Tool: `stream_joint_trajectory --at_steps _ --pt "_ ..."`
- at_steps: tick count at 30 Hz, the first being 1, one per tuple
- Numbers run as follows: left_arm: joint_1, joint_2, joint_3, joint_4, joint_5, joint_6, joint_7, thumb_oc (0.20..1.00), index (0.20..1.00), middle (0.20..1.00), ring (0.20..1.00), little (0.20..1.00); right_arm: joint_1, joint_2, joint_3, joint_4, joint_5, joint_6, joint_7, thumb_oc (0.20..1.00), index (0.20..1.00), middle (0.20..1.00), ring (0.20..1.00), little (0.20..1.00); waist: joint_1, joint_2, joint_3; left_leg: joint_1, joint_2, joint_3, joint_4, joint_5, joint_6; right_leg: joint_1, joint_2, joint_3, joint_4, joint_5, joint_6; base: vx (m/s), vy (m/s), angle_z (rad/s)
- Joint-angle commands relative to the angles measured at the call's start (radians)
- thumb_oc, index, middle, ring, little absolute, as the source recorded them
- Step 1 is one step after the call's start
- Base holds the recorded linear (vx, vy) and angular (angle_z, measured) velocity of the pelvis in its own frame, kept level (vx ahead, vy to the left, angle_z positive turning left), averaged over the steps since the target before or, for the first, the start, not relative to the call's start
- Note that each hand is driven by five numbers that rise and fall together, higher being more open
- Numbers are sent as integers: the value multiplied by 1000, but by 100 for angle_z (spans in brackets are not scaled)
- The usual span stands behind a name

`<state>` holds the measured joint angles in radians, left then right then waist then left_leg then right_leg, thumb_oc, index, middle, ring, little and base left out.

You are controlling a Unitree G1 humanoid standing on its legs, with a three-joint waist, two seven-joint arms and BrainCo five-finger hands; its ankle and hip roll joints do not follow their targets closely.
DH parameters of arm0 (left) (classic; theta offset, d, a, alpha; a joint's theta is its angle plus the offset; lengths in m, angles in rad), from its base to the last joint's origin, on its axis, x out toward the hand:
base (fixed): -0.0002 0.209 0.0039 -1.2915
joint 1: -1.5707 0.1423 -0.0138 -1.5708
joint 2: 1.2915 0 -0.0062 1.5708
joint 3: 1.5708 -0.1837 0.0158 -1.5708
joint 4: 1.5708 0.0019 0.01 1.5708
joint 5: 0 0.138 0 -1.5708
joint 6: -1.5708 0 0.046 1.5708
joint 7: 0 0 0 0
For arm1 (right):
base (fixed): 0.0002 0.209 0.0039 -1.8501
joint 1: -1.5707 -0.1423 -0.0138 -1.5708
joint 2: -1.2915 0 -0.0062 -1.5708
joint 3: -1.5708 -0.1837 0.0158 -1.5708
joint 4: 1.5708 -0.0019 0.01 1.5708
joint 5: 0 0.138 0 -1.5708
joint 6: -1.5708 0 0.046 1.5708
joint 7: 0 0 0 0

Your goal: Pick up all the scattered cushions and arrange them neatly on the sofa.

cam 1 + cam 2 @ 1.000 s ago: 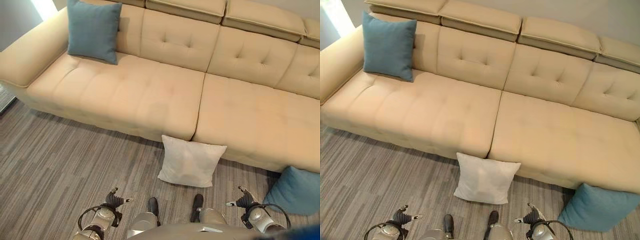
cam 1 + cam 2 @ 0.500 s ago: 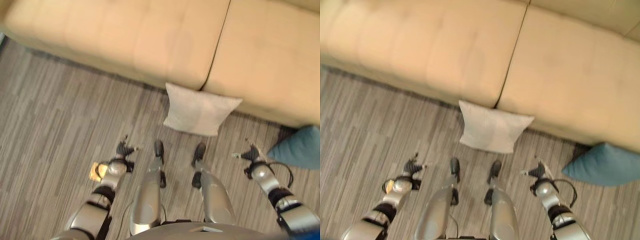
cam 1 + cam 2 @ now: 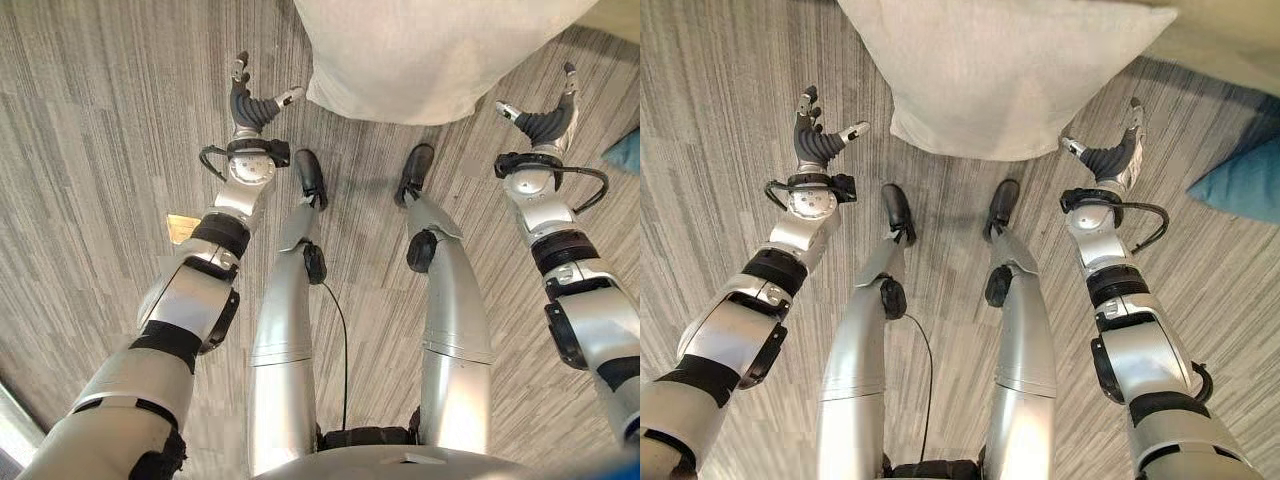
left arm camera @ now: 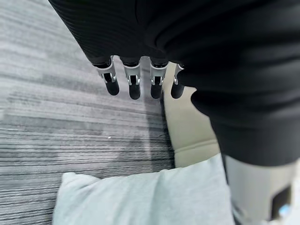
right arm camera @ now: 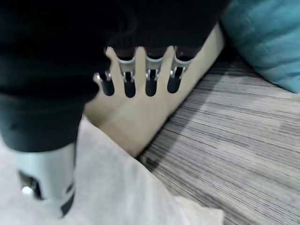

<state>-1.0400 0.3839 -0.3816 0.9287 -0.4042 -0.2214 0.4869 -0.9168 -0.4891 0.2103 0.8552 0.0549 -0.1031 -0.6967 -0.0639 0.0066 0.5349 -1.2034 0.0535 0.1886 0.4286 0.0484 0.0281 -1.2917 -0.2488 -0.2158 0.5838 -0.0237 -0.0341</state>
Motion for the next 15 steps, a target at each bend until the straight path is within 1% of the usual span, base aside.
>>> stream_joint_trajectory --at_steps 1,3,4,7,12,15 --pt "119 -2 21 38 10 -4 14 1000 1000 1000 1000 1000 107 -10 42 5 0 -34 -24 1000 1000 1000 1000 1000 -18 30 -183 -19 18 -99 76 -136 -51 13 -14 66 -21 -18 144 22 -76 9" --pt "76 18 10 62 -7 7 -2 1000 1000 1000 1000 1000 63 -10 57 17 55 -44 10 1000 1000 1000 1000 1000 -20 28 -187 -54 17 -101 91 -136 -49 -28 -12 77 6 -22 141 18 -48 5" --pt "74 18 11 64 -8 6 -3 1000 1000 1000 1000 1000 60 -11 58 19 57 -45 11 1000 1000 1000 1000 1000 -21 28 -187 -57 17 -101 93 -136 -49 -32 -13 78 8 -23 141 31 -19 3" --pt "3 56 -16 80 -33 18 -21 1000 1000 1000 1000 1000 -36 -27 104 37 98 -46 38 1000 1000 1000 1000 1000 -21 30 -186 -106 16 -103 118 -140 -39 -91 -9 98 42 -24 144 38 15 0" --pt "-109 82 -52 107 -63 27 -24 1000 1000 1000 1000 1000 -161 -36 183 44 106 -29 55 1000 1000 1000 1000 1000 -20 25 -180 -154 17 -111 142 -143 -27 -144 -1 113 77 -26 148 19 -2 -3" --pt "-194 80 -69 121 -93 28 -18 1000 1000 1000 1000 1000 -249 -13 226 23 113 -26 50 1000 1000 1000 1000 1000 -26 16 -177 -196 16 -121 164 -145 -22 -184 6 117 98 -26 150 42 -8 -4"
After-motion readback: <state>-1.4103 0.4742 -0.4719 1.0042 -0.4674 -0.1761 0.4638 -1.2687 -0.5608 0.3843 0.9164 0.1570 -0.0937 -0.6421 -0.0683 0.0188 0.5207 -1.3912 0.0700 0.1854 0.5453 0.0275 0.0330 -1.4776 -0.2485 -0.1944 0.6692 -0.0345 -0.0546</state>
